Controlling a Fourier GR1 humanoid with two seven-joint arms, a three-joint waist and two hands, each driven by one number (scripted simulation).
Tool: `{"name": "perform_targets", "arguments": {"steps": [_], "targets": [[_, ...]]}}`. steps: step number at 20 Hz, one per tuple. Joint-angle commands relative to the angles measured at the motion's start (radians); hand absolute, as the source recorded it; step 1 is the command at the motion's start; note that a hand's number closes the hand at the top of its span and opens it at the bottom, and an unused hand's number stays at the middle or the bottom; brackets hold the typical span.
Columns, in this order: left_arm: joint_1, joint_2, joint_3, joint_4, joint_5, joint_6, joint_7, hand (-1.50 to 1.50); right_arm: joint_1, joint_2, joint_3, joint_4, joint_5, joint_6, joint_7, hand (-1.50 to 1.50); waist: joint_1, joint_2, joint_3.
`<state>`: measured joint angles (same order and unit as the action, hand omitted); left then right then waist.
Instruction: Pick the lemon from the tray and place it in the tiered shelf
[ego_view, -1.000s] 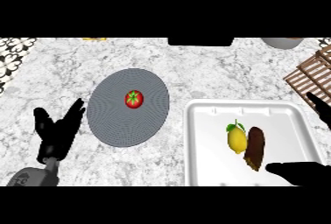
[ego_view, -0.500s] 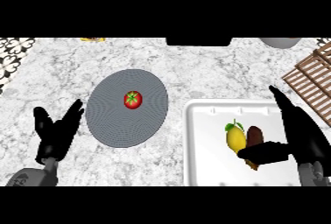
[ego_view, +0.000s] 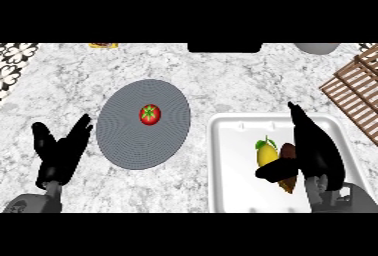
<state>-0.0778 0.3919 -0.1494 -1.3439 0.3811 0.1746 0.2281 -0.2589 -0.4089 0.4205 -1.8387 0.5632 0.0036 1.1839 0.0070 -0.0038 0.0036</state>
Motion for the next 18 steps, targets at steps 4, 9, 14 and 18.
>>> {"name": "perform_targets", "arguments": {"steps": [4,9,14,18], "targets": [[0.029,0.006,0.021,0.049,0.003,-0.055,-0.003,0.0,0.015,0.11,0.034,0.022,0.123,0.031,0.188,-1.5,-0.008,0.003,-0.005],[0.044,-0.028,0.009,-0.019,-0.047,0.017,0.018,0.0,0.084,0.147,0.018,0.09,0.184,0.007,0.101,-1.5,-0.006,0.002,-0.004],[0.076,-0.022,0.017,-0.024,-0.037,-0.036,0.016,0.0,0.035,0.185,-0.046,0.221,0.246,-0.001,0.04,-1.5,0.001,0.003,-0.004],[0.042,-0.07,0.015,0.043,-0.062,-0.034,-0.025,0.0,0.034,0.185,-0.079,0.26,0.275,0.038,0.005,-1.5,-0.006,0.004,-0.004]]}}
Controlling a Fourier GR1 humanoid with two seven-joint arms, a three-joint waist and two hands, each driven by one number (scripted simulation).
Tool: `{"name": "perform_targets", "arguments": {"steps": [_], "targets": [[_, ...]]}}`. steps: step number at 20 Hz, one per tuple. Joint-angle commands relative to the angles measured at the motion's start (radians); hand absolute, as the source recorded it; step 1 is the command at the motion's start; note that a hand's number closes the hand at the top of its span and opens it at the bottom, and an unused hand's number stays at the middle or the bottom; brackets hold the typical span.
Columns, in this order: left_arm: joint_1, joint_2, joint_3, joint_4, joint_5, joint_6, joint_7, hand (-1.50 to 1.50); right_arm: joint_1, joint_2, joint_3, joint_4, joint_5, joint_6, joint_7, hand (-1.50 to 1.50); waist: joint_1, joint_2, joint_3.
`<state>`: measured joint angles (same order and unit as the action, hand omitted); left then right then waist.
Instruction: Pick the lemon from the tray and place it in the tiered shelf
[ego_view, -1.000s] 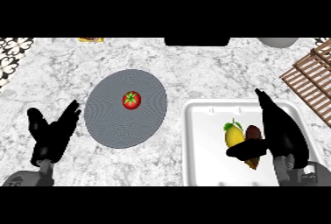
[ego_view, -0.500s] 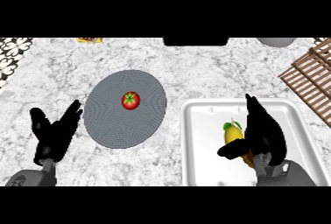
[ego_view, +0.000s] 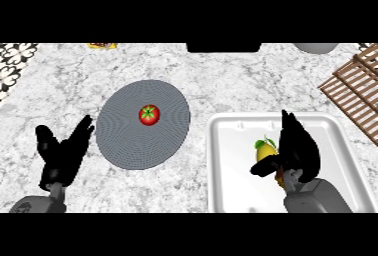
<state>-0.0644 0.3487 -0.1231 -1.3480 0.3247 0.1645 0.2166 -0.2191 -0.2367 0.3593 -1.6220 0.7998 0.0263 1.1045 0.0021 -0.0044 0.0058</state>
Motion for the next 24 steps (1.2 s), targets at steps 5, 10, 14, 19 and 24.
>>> {"name": "perform_targets", "arguments": {"steps": [5,10,14,19,24], "targets": [[-0.022,-0.021,0.037,0.099,-0.01,-0.06,-0.01,0.0,-0.01,0.045,-0.066,0.07,0.08,0.001,0.013,-1.5,-0.002,0.005,-0.006],[0.008,-0.058,0.032,0.058,-0.042,-0.053,-0.001,0.0,0.027,0.105,-0.065,0.08,0.145,-0.06,-0.028,-1.5,-0.002,0.004,-0.006],[0.032,-0.069,0.045,0.028,-0.065,-0.048,0.012,0.0,-0.038,0.115,-0.123,0.167,0.144,-0.053,-0.09,-1.5,0.0,0.004,-0.006],[0.016,-0.05,0.046,-0.01,-0.056,-0.053,0.057,0.0,-0.008,0.064,-0.012,0.278,0.076,0.169,-0.205,1.5,0.018,0.008,-0.006],[0.016,-0.053,0.098,0.027,-0.053,-0.083,0.045,0.0,-0.016,0.145,-0.074,0.255,0.07,0.018,-0.27,1.5,0.0,0.005,-0.006]]}}
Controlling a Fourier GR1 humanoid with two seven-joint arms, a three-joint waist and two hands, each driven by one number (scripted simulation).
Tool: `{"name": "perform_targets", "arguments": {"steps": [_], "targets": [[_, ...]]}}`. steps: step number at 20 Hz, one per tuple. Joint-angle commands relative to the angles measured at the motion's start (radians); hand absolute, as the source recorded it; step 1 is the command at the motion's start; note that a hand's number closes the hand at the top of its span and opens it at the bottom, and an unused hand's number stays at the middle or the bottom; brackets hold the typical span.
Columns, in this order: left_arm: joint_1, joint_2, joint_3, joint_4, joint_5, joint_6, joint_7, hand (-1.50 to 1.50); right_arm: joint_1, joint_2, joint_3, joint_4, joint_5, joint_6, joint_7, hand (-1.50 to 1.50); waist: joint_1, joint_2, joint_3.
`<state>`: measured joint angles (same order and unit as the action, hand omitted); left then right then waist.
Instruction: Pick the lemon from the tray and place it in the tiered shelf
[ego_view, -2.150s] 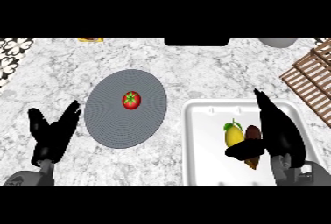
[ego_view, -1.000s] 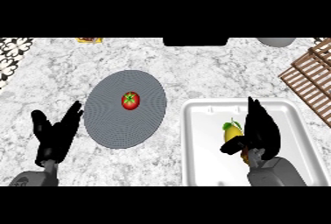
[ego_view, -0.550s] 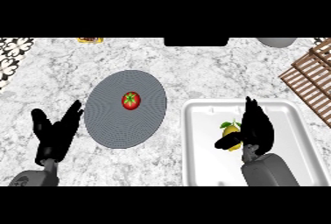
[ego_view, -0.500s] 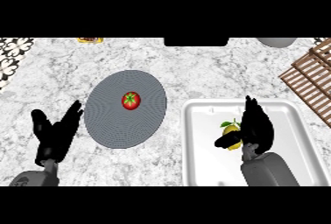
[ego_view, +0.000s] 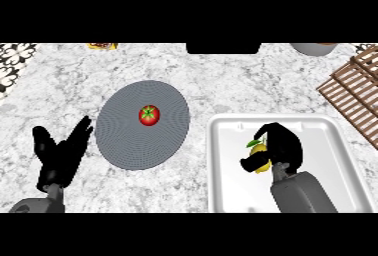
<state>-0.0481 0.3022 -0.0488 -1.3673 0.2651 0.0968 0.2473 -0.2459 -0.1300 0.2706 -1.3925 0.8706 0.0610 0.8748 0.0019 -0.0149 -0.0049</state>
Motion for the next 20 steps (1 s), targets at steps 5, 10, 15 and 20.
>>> {"name": "perform_targets", "arguments": {"steps": [5,10,15,20], "targets": [[0.013,-0.041,0.004,0.05,-0.035,-0.013,-0.033,0.0,-0.01,0.07,0.052,0.075,0.06,-0.107,-0.124,1.5,0.003,0.016,0.005],[0.0,-0.04,0.005,0.019,-0.038,0.008,0.02,0.0,-0.106,0.034,-0.195,0.022,0.006,-0.136,0.057,1.5,0.0,0.017,0.005],[0.014,-0.032,0.025,0.025,-0.019,-0.022,-0.001,0.0,-0.265,0.029,-0.322,0.034,0.046,-0.254,0.185,1.5,0.006,0.016,0.004],[0.019,-0.027,0.02,0.019,-0.044,-0.01,0.005,0.0,-0.408,-0.043,-0.292,-0.077,0.233,-0.187,0.326,1.5,-0.002,0.009,0.003]]}}
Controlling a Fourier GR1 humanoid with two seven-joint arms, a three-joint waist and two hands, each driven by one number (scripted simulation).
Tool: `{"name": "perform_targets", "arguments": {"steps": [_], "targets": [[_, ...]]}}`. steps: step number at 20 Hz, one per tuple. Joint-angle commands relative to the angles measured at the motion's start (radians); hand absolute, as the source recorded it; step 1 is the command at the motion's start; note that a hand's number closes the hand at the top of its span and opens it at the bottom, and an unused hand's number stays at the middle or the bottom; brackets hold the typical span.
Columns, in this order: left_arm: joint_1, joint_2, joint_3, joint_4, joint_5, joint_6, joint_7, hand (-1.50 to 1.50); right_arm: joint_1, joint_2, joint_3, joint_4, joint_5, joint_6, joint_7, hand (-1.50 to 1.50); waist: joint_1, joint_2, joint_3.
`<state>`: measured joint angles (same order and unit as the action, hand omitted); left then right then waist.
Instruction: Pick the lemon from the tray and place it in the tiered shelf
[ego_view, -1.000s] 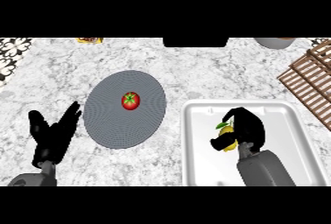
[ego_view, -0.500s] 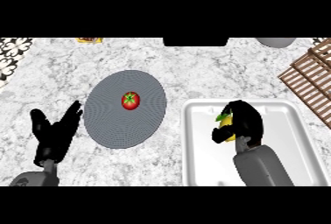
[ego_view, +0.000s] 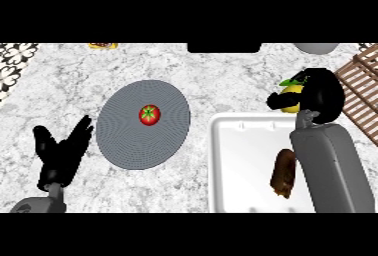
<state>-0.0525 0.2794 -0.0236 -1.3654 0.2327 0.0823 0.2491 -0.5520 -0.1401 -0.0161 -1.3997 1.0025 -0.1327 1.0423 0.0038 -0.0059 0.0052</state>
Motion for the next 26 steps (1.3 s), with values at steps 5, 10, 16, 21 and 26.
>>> {"name": "perform_targets", "arguments": {"steps": [5,10,16,21,26], "targets": [[0.001,-0.014,-0.002,0.028,-0.011,0.013,0.029,0.0,-0.233,-0.052,-0.018,-0.17,0.26,0.132,0.294,1.5,-0.017,-0.004,-0.008],[0.053,-0.028,-0.014,-0.036,-0.008,0.013,0.037,0.0,-0.321,-0.097,-0.084,-0.255,0.304,0.316,0.318,1.5,-0.012,-0.006,-0.007],[0.03,-0.006,0.016,0.037,-0.003,-0.026,0.004,0.0,-0.453,-0.225,-0.241,-0.251,0.273,0.466,0.238,1.5,-0.023,-0.003,-0.007],[0.026,0.018,0.04,0.033,0.021,-0.059,0.019,0.0,-0.527,-0.321,-0.347,-0.191,0.262,0.515,0.169,1.5,-0.014,0.0,-0.007],[0.054,-0.012,0.01,-0.002,0.004,-0.06,0.006,0.0,-0.556,-0.425,-0.441,-0.094,0.25,0.499,0.074,1.5,-0.004,0.003,-0.006]]}}
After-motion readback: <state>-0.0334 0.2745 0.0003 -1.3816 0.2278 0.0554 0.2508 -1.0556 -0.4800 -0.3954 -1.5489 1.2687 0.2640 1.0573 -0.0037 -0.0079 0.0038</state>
